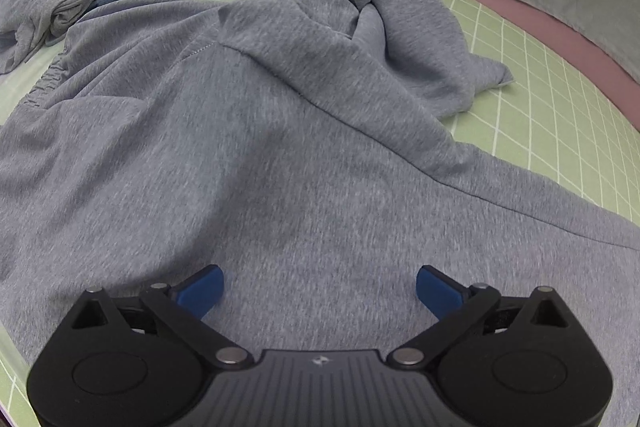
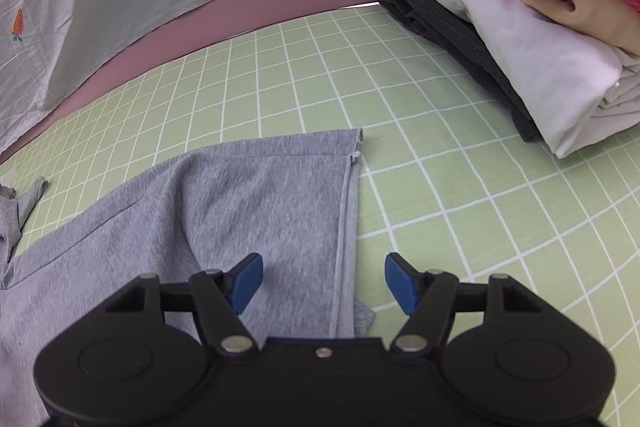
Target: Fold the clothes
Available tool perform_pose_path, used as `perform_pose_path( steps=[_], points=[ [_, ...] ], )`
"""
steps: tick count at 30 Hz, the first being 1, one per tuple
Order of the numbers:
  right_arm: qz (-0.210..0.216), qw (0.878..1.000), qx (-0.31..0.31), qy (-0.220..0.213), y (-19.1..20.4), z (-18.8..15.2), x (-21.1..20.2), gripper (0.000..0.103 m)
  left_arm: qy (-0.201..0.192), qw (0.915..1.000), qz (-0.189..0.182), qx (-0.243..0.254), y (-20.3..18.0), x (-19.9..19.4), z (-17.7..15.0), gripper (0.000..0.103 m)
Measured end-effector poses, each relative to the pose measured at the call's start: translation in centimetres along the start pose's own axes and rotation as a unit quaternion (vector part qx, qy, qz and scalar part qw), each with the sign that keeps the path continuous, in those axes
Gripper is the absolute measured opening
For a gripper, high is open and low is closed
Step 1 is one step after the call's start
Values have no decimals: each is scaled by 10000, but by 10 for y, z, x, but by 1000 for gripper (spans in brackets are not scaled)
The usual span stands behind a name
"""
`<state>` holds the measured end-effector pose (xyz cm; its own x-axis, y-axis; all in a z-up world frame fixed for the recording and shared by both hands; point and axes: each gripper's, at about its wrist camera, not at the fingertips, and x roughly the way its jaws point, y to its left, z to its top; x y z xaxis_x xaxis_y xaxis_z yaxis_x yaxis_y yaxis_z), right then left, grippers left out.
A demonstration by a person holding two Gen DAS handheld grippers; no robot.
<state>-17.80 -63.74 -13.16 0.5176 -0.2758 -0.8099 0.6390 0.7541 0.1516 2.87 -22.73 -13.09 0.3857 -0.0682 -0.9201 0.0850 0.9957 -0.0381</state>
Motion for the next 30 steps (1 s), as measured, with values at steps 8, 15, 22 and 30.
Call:
perform_pose_path(
  steps=[8,15,22,30],
  points=[
    [56,9990,-357,254,5,1,5,19,40,9995,147,290,-7,3,-1,103],
    [-317,9953,-903,-140,11,39,4,6,-26,9994,147,301,-7,3,-3,103],
    [-1292,9818,-955,-1014,2,71,5,32,-34,9994,146,307,-8,3,-6,103],
    [-1047,9893,585,-830,-46,13,-26,43,7,9995,151,289,-9,5,-4,103]
  ],
)
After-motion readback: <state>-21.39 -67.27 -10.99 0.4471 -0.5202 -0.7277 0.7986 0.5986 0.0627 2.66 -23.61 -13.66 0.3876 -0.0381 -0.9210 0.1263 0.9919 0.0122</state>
